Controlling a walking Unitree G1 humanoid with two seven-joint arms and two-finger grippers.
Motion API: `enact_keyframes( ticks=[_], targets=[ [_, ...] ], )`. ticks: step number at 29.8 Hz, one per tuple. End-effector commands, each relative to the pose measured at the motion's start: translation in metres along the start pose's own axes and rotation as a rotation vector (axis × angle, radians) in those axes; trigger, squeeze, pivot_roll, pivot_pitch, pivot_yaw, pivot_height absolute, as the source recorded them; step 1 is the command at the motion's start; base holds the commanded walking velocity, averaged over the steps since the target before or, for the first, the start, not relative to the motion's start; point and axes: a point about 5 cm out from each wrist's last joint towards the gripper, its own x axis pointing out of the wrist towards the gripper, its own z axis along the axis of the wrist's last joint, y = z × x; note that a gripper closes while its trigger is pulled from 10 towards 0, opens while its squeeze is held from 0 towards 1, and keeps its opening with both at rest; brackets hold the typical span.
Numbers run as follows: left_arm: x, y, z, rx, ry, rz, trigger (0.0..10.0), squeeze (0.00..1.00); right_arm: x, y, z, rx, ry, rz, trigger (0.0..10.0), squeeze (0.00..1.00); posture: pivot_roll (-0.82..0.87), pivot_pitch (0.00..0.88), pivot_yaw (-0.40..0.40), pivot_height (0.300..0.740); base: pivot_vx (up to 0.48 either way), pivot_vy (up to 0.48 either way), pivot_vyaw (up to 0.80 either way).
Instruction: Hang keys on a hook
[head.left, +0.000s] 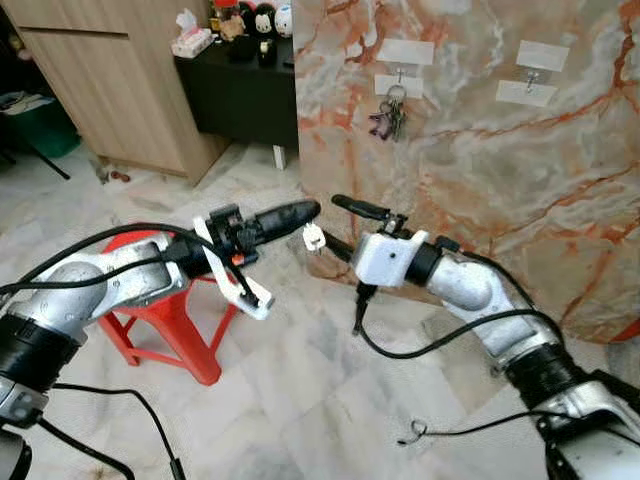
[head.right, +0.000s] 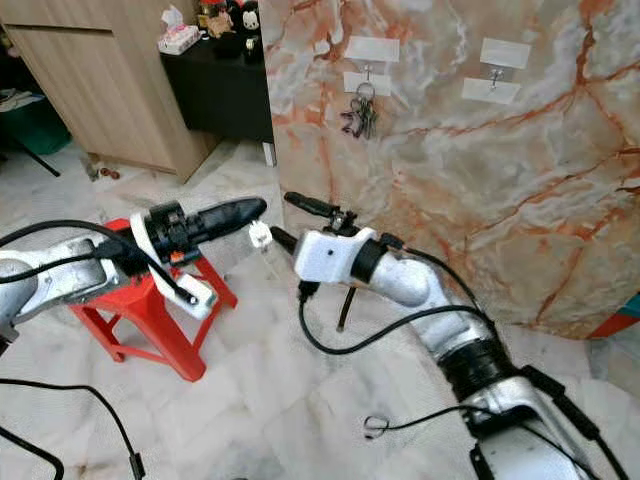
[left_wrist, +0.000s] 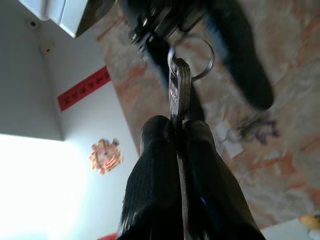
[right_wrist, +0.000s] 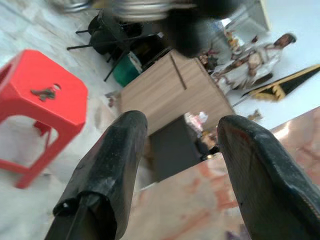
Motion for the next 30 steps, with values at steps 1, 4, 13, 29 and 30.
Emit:
enact_keyframes(
  ticks=[1, 4, 13, 29, 30],
  targets=[
    [-0.003, 0.000, 0.004, -0.030, -0.023, -0.008, 10.0, 0.00, 0.002, 0.001, 0.005, -0.055, -0.038, 0.027, 10.0, 0.00, 0.15, 0.116, 0.019, 0.740, 0.000, 0.000, 0.00],
    [-0.003, -0.002, 0.008, -0.057, -0.041, -0.014, 10.0, 0.00, -0.004, 0.006, 0.000, -0.195, -0.042, 0.101, 10.0, 0.00, 0.15, 0.117, 0.017, 0.740, 0.000, 0.000, 0.00],
    [-0.003, -0.004, 0.013, -0.118, -0.067, -0.028, 10.0, 0.00, -0.009, 0.014, 0.002, -0.489, -0.141, 0.139, 10.0, 0.00, 0.14, 0.119, 0.019, 0.740, 0.000, 0.000, 0.00],
    [-0.002, -0.005, 0.024, -0.188, -0.117, -0.057, 10.0, 0.00, 0.005, 0.002, 0.004, -0.694, -0.195, -0.039, 10.0, 0.00, 0.15, 0.117, 0.019, 0.740, 0.000, 0.000, 0.00],
    [-0.002, -0.005, 0.023, -0.192, -0.116, -0.060, 10.0, 0.00, 0.004, 0.000, 0.002, -0.710, -0.188, -0.050, 10.0, 0.00, 0.15, 0.118, 0.020, 0.740, 0.000, 0.000, 0.00]
  ],
)
